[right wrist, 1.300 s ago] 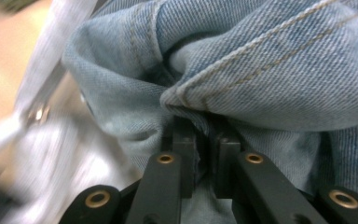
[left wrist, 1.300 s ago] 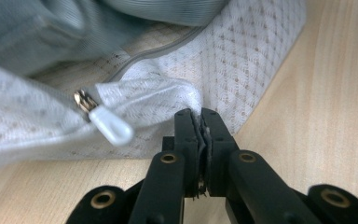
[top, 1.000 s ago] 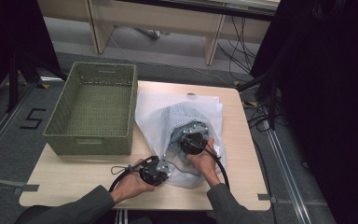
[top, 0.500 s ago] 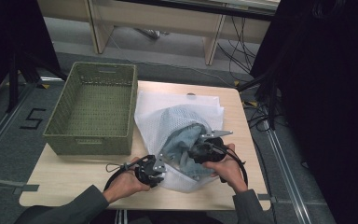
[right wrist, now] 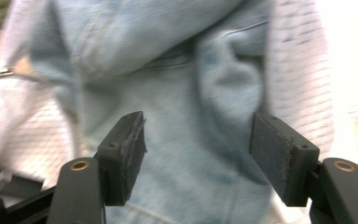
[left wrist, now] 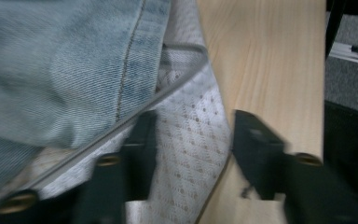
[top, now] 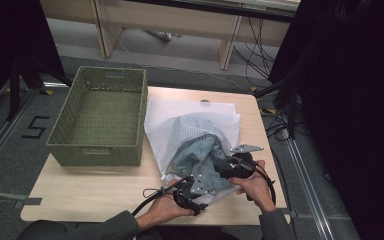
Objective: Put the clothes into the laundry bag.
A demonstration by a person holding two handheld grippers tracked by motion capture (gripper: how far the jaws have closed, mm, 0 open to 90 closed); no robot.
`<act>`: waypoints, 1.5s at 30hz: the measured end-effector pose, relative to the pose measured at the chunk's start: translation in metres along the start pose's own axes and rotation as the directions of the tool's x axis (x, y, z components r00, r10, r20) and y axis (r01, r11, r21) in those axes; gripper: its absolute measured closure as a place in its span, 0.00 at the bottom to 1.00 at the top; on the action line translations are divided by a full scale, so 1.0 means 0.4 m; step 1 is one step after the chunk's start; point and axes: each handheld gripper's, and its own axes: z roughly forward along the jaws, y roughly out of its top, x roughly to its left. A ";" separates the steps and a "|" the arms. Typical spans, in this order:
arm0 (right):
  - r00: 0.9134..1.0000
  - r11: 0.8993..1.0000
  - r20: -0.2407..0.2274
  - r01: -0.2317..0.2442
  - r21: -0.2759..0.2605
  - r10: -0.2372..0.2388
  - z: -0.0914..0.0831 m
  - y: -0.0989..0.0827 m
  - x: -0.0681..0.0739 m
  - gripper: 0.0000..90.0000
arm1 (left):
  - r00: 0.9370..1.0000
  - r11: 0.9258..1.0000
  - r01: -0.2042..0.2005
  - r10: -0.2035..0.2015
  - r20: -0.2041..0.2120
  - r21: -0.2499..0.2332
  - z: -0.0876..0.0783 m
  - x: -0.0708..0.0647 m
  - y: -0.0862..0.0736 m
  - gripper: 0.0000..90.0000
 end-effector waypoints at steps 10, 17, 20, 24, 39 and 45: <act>0.995 0.989 -0.057 0.093 0.112 -0.087 0.072 -0.017 0.045 0.91 | 1.000 1.000 -0.026 0.026 0.003 0.007 -0.009 -0.006 -0.006 0.98; 0.986 0.989 -0.137 0.112 0.092 -0.099 0.106 0.003 0.129 0.90 | 1.000 1.000 -0.020 0.020 0.012 0.010 -0.013 -0.013 -0.011 0.98; 0.985 0.987 -0.132 0.121 0.104 -0.107 0.151 0.005 0.142 0.83 | 1.000 1.000 -0.027 0.027 0.011 0.009 -0.016 -0.017 -0.014 0.98; 0.990 0.988 -0.075 0.124 0.094 -0.118 0.188 0.025 0.143 0.95 | 0.998 0.998 -0.056 0.056 -0.001 0.014 -0.020 -0.019 -0.015 0.99; 0.998 0.999 -0.045 -0.039 0.029 0.041 0.217 0.085 0.037 0.71 | 1.000 1.000 0.000 0.000 0.025 -0.007 -0.019 -0.016 -0.021 0.98; 0.988 0.997 -0.133 -0.070 0.026 0.073 0.090 0.087 0.011 0.56 | 0.999 1.000 -0.002 0.002 0.033 0.000 -0.020 -0.013 -0.021 0.96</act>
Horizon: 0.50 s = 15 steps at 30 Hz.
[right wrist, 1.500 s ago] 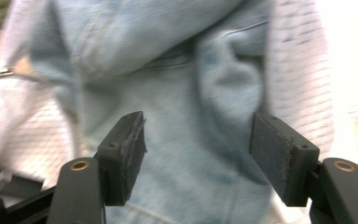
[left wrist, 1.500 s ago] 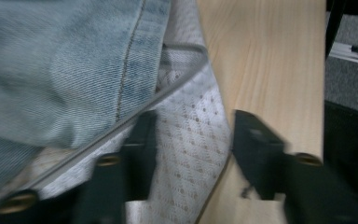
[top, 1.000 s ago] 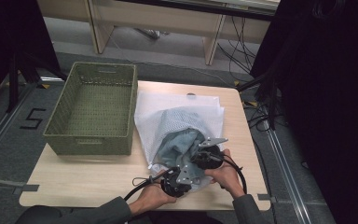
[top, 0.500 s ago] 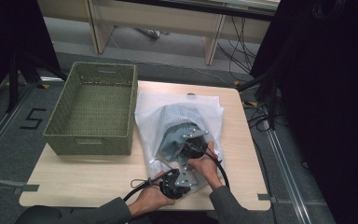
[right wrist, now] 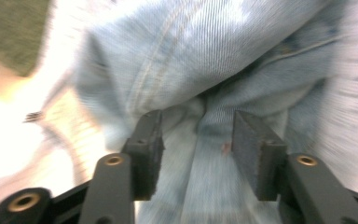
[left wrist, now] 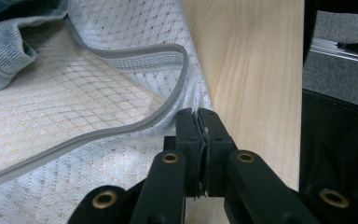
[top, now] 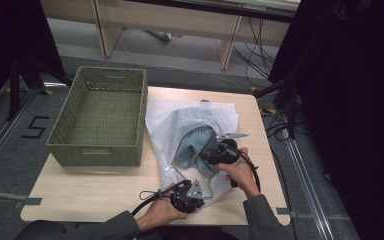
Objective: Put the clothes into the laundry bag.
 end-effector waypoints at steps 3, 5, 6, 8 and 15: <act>0.999 1.000 0.046 -0.023 0.006 0.023 -0.038 -0.023 0.007 0.51 | 1.000 1.000 0.004 -0.004 0.002 -0.006 0.001 0.000 0.000 0.96; 0.997 0.998 0.066 0.032 0.053 -0.036 -0.043 -0.047 -0.002 0.49 | 1.000 1.000 0.003 -0.003 0.002 -0.002 0.001 0.000 0.001 0.96; 0.998 0.998 0.060 0.028 0.063 -0.032 -0.036 -0.061 -0.002 0.47 | 1.000 1.000 0.002 -0.002 -0.002 -0.010 0.002 -0.001 0.001 0.95; 0.998 0.995 0.044 0.038 0.090 -0.042 -0.012 -0.080 0.004 0.46 | 1.000 0.999 0.031 -0.031 -0.002 -0.029 0.005 -0.006 0.000 0.95; 0.968 0.975 0.160 0.174 0.139 -0.195 0.097 -0.068 0.057 0.86 | 1.000 0.999 0.026 -0.026 0.003 -0.024 0.005 -0.005 0.001 0.97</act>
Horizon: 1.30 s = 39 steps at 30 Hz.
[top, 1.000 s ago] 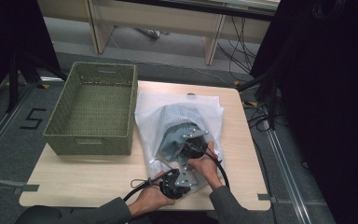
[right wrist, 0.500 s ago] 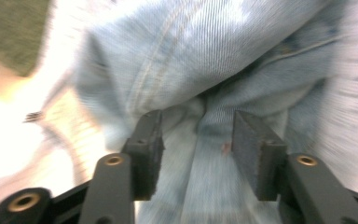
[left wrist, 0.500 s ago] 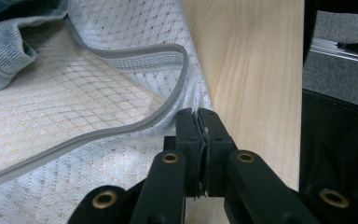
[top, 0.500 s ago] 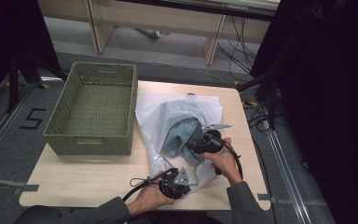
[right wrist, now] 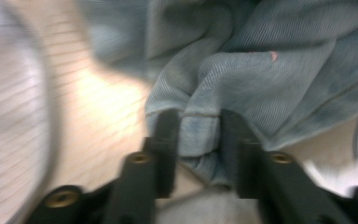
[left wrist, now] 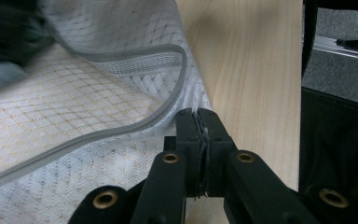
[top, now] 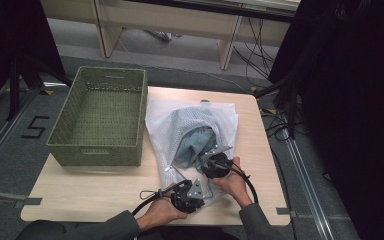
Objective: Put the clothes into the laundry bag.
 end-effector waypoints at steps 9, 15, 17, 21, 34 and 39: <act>0.995 0.994 0.063 -0.075 -0.085 0.080 0.047 0.040 -0.047 0.81 | 1.000 1.000 -0.004 0.004 -0.004 0.001 0.000 -0.002 0.000 0.98; 0.995 0.990 -0.062 -0.087 -0.113 0.080 -0.025 0.026 -0.059 0.58 | 1.000 1.000 0.019 -0.019 0.012 -0.013 -0.026 0.010 0.015 0.79; 0.988 0.983 -0.081 -0.138 -0.123 0.129 -0.066 0.016 -0.060 0.54 | 0.999 0.998 0.041 -0.041 -0.001 -0.047 -0.059 0.027 0.034 0.72; 0.977 0.963 -0.101 -0.201 -0.181 0.185 -0.131 -0.009 -0.099 0.52 | 0.995 0.989 0.069 -0.078 -0.063 -0.128 -0.124 0.074 0.069 0.63; 0.968 0.954 -0.100 -0.246 -0.173 0.232 -0.175 -0.068 -0.112 0.51 | 0.869 0.981 0.156 -0.193 -0.455 -0.117 -0.186 0.415 0.210 0.55; 0.973 0.961 -0.097 -0.224 -0.162 0.210 -0.168 -0.068 -0.105 0.51 | 0.867 0.987 0.152 -0.157 -0.472 -0.048 -0.145 0.455 0.225 0.88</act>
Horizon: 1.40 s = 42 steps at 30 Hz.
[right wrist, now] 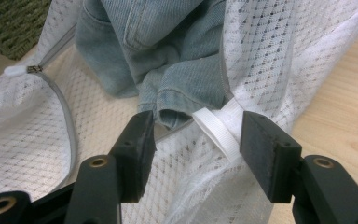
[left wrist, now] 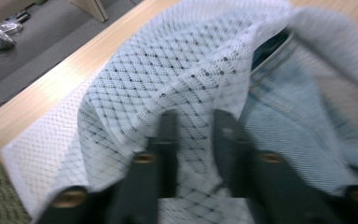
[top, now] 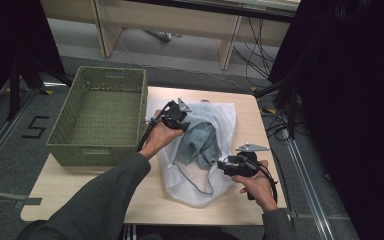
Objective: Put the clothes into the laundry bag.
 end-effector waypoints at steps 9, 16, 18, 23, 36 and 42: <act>0.999 0.998 0.027 -0.045 -0.038 0.046 -0.025 0.005 -0.025 0.51 | 0.990 0.988 -0.059 0.076 0.117 -0.145 -0.166 -0.011 0.054 0.99; 0.999 0.995 0.027 -0.026 -0.099 0.029 -0.067 0.002 -0.042 0.51 | 0.952 0.980 -0.115 0.156 0.263 -0.165 -0.250 -0.102 0.020 0.99; 0.999 0.995 0.033 -0.025 -0.095 0.028 -0.083 -0.008 -0.047 0.51 | 0.939 0.980 -0.137 0.174 0.298 -0.142 -0.234 -0.139 -0.009 0.99; 0.997 0.995 0.059 -0.041 -0.089 0.046 -0.105 -0.027 -0.064 0.51 | 0.903 0.991 -0.066 0.109 0.415 -0.117 -0.201 -0.190 -0.071 0.99; 0.997 0.997 0.055 -0.051 -0.054 0.054 -0.076 -0.043 -0.051 0.51 | 0.956 0.993 -0.109 0.095 0.277 0.037 -0.070 -0.181 -0.198 0.76; 0.998 1.000 0.051 -0.024 -0.019 0.025 -0.074 -0.044 -0.044 0.49 | 0.973 0.993 -0.121 0.117 0.200 0.008 -0.112 -0.183 -0.202 0.56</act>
